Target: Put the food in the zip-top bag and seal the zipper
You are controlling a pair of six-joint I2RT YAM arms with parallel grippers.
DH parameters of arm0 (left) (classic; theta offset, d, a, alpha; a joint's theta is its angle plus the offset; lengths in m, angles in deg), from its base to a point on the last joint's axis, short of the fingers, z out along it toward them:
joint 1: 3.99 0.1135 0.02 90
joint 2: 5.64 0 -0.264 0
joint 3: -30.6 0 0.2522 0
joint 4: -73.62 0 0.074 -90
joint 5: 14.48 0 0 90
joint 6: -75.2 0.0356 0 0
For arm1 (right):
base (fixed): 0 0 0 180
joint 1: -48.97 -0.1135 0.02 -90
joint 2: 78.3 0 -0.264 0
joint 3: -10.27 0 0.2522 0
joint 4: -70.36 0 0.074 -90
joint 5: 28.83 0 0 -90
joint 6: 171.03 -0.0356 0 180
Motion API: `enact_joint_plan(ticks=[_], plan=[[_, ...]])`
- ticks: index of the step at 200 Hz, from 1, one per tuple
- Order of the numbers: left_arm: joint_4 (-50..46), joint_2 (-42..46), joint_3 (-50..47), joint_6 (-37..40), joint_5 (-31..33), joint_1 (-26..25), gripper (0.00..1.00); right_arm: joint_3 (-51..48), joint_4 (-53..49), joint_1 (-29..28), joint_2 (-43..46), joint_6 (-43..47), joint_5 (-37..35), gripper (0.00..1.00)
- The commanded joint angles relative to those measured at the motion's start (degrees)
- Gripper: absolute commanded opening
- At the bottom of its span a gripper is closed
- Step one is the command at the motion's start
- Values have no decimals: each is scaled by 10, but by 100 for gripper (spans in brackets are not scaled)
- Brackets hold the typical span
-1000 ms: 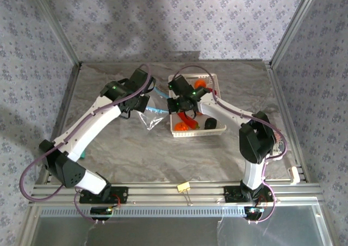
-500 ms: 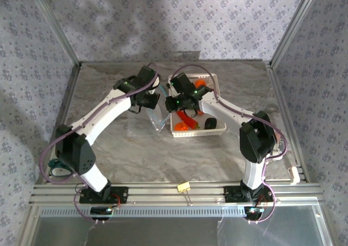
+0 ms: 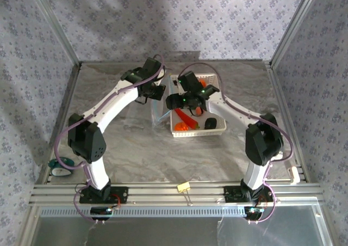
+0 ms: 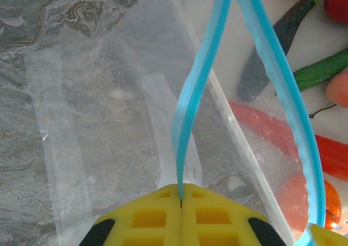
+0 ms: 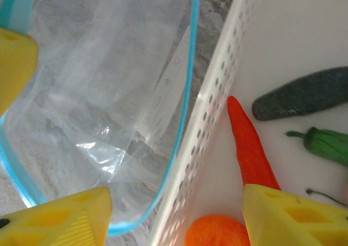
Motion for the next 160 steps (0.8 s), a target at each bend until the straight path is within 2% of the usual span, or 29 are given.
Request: enact_joint_plan(ticks=[1,53,76,160], plan=[[2,-6,15,9,-14,5,0,-20,-10,20,52,7,-39,68],[10,-5,7,8,-24,11,0,-59,-99,46,46,-17,-165,68],[12,-5,5,9,-27,11,0,-64,-125,52,20,-26,-194,68],[21,1,-15,8,-33,15,0,-54,-81,89,-69,-30,-162,69]])
